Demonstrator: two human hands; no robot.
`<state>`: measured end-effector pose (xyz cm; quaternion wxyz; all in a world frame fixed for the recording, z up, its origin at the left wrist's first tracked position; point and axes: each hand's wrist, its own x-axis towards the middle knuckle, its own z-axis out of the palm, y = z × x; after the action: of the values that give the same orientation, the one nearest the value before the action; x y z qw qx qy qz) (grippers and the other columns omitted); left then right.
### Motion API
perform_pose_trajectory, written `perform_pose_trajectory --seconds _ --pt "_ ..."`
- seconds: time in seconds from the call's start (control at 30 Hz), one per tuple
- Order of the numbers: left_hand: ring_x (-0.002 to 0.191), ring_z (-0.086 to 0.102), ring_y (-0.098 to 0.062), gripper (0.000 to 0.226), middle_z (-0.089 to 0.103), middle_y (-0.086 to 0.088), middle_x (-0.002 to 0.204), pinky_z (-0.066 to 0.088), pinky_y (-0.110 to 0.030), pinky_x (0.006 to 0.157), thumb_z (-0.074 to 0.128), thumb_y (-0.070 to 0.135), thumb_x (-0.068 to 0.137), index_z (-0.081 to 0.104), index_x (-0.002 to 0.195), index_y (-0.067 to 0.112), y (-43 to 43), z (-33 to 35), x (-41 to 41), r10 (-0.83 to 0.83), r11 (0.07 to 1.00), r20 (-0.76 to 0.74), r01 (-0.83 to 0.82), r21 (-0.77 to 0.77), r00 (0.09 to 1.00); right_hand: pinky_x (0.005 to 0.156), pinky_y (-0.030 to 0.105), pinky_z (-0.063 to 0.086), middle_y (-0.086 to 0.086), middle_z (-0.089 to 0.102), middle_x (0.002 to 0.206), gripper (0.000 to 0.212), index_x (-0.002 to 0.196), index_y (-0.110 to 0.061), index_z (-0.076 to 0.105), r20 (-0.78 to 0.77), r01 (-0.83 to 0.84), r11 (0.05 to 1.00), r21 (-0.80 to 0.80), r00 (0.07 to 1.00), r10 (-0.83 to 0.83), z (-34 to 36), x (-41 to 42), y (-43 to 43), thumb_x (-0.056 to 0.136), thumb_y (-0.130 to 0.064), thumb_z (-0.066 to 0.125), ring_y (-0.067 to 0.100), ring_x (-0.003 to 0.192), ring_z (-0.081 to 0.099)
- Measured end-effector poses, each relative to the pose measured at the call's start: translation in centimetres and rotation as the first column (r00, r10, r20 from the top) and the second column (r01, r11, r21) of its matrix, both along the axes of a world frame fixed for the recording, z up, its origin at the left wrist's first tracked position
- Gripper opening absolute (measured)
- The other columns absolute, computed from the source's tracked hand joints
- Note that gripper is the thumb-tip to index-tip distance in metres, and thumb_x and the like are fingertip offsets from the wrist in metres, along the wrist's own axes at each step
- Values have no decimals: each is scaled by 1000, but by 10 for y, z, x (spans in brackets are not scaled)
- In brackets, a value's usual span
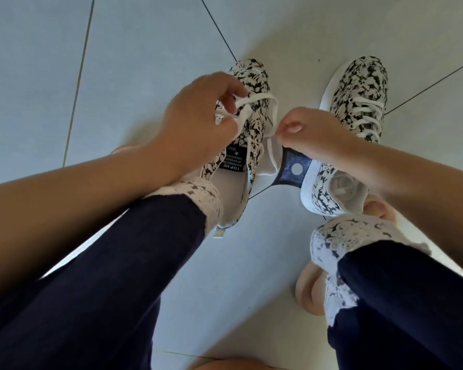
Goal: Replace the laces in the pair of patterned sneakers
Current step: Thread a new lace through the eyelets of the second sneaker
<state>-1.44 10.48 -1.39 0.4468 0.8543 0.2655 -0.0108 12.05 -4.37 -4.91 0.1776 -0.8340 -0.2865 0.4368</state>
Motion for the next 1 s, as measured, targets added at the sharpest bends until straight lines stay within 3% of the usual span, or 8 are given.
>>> perform_pose_trajectory --seconds 0.1,0.17,0.3,0.5,0.63,0.83,0.93,1.0 --pt "62 42 20 36 54 14 83 31 -11 65 53 3 74 60 103 23 -7 -2 -4 -102 995 -46 101 -20 994 70 18 45 1 59 100 32 106 -13 57 79 -221 972 -75 971 227 -19 -14 -1 79 -23 71 19 91 58" --pt "68 47 15 32 56 14 81 40 -16 70 52 11 74 61 101 26 -9 -3 -7 -136 990 -88 132 -50 987 65 24 41 1 52 100 41 107 -17 54 206 -332 930 -157 910 360 -31 -28 -8 75 -30 74 19 89 51" --pt "88 60 -13 29 62 12 89 50 -40 82 47 29 78 60 104 31 -16 -7 -10 -250 967 -151 253 1 956 68 32 44 9 50 106 21 110 -13 55 396 -512 823 -247 721 568 -40 -41 -22 89 -14 57 26 98 50" --pt "85 43 -4 17 42 14 95 34 -22 72 52 34 89 63 102 32 2 -7 -4 -92 955 -242 154 252 966 51 14 43 -3 65 87 3 86 -20 57 204 28 995 96 978 -47 22 12 -10 87 -20 59 9 67 60" --pt "86 41 -5 35 40 12 98 26 -7 62 53 8 86 63 99 39 16 3 5 95 955 -176 -40 295 980 57 20 56 -4 64 55 9 85 -20 51 -279 553 814 175 821 -498 51 34 -2 91 -16 56 10 56 67" --pt "67 47 7 13 59 18 83 40 -16 72 61 41 83 66 93 34 -5 12 22 -34 999 -150 36 9 988 49 19 49 -6 63 54 4 92 -13 53 -550 758 646 89 578 -603 48 20 8 92 -17 54 10 54 64" --pt "56 54 7 42 63 18 62 36 -3 58 49 54 85 68 87 17 -22 12 30 -113 979 -217 72 -191 970 50 19 50 -6 63 61 5 94 -12 53 -417 688 701 186 701 -578 41 8 17 92 -17 54 6 54 63" --pt "53 55 7 54 66 12 68 40 -3 65 46 53 86 68 94 4 -28 12 35 -153 940 -237 67 -335 959 57 24 54 -4 63 70 10 99 -13 52 -322 626 736 260 774 -545 37 1 23 92 -18 56 6 58 64"
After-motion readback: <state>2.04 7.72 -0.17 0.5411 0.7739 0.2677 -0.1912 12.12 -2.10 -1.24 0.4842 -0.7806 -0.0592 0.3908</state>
